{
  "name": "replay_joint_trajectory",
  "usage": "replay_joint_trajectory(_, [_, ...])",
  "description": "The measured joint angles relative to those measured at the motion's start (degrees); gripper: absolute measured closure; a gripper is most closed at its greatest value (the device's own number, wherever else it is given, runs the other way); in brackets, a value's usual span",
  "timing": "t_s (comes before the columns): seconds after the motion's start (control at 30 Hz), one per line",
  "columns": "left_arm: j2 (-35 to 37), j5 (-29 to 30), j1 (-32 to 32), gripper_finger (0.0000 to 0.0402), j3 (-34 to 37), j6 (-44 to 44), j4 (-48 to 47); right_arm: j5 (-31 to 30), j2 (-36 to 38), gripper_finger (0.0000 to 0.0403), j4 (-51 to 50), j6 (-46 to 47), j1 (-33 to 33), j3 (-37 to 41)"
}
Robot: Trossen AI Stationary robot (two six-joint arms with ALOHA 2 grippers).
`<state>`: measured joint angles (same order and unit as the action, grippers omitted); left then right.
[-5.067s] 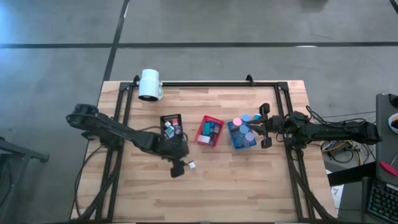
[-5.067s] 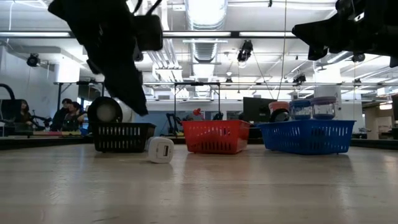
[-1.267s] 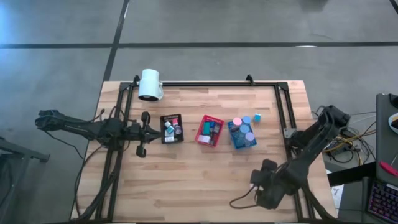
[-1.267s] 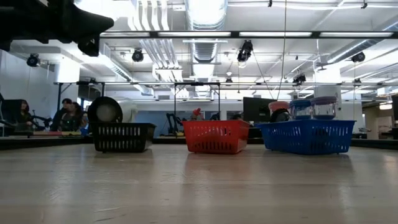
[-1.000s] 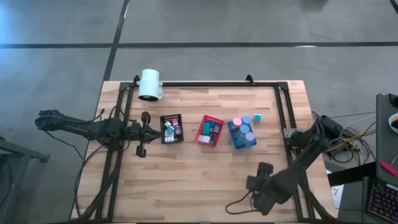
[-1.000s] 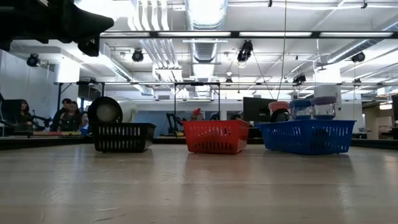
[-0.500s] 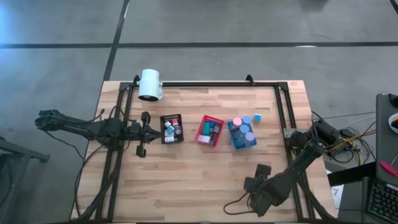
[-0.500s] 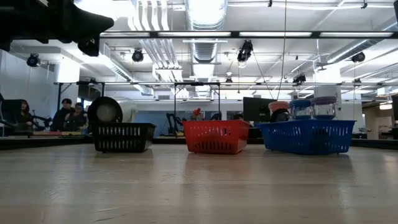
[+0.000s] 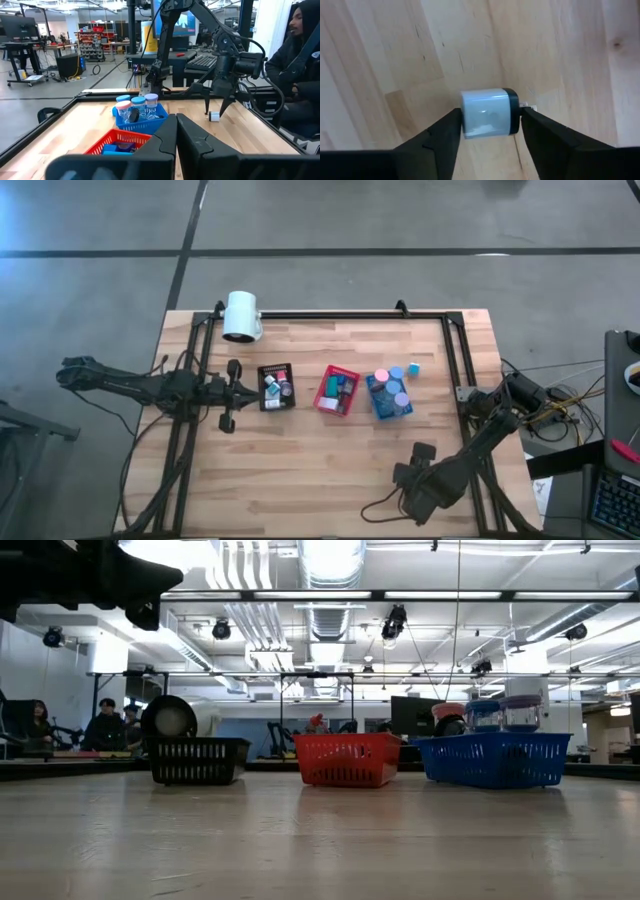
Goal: Pick & Place Office items
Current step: Put the white and black charger adapter into the black bin
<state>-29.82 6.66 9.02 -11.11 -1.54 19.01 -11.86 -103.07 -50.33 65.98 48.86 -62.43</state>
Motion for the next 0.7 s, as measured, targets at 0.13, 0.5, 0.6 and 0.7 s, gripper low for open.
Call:
replay_joint_trajectory(0.13, [0.00,0.00,0.00,0.0388,0.00,0.00,0.00,-0.04,0.07,0.0231,0.35,-0.23,0.00,0.07])
replay_joint_trajectory(0.5, [0.00,0.00,0.02,0.0389,0.00,0.00,0.00,-5.44,2.14,0.0261,1.49,-1.93,-0.22,-0.33])
replay_joint_trajectory(0.6, [0.00,0.02,0.02,0.0389,0.02,-0.57,0.00,-10.26,3.73,0.0261,1.29,-2.40,-0.13,-0.16])
replay_joint_trajectory(0.7, [0.00,0.02,0.02,0.0389,0.02,-2.10,0.02,-18.96,7.02,0.0261,1.96,-4.70,-0.57,-0.16])
